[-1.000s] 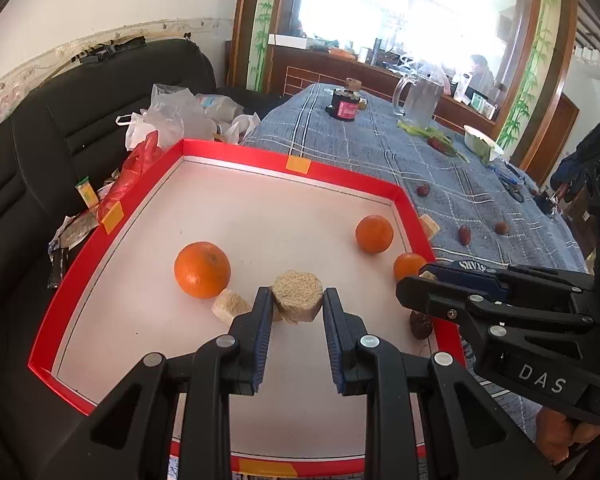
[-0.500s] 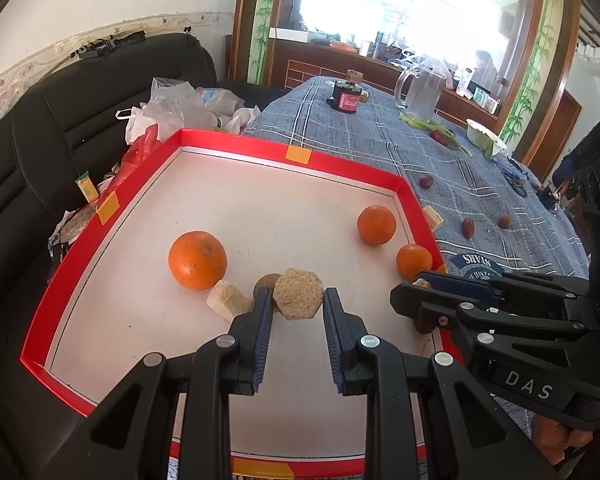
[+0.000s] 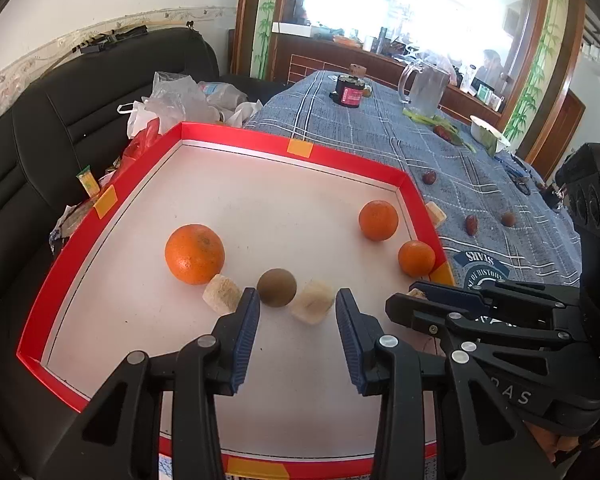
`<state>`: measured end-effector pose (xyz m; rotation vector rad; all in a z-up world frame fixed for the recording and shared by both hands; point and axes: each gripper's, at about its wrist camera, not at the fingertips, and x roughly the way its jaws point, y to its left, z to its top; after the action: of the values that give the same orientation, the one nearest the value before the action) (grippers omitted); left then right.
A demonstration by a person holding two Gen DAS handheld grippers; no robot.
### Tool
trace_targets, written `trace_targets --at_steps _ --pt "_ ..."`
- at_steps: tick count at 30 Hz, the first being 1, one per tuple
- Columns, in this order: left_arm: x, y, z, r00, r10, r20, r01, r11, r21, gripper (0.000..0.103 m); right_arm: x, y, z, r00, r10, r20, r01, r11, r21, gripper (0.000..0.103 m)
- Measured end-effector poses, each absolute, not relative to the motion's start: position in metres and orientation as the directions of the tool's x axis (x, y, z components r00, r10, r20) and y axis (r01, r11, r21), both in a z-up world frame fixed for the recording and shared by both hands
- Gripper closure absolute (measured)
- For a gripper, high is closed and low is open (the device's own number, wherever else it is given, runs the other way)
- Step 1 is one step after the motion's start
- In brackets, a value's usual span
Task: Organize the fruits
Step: 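Open the left gripper to drop the beige cube into the tray, then open the right gripper to release the crumbly piece into the tray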
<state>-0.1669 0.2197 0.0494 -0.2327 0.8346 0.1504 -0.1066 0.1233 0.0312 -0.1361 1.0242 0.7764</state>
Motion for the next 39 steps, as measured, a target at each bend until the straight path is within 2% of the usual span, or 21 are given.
trace_targets --at_steps 12,17,27,39 --pt "-0.166 0.216 0.051 0.657 0.041 -0.753 -0.221 0.965 -0.140 0.055 -0.106 0.122 0.031 0.267 0.525 -0.808 -0.646 0.720 0.255 0.077" --pt "-0.168 0.217 0.052 0.657 0.054 -0.752 -0.230 0.964 -0.132 0.046 -0.105 0.116 0.033 0.263 0.544 -0.797 -0.641 0.716 0.277 0.077" --pt "-0.169 0.210 0.060 0.663 0.079 -0.744 -0.234 0.966 -0.107 0.046 -0.099 0.082 0.052 0.307 0.608 -0.733 -0.605 0.719 0.343 0.077" --pt "-0.162 0.189 0.068 0.665 0.100 -0.740 -0.213 0.975 -0.060 0.042 -0.066 0.001 0.061 0.422 0.574 -0.702 -0.470 0.800 0.372 0.077"
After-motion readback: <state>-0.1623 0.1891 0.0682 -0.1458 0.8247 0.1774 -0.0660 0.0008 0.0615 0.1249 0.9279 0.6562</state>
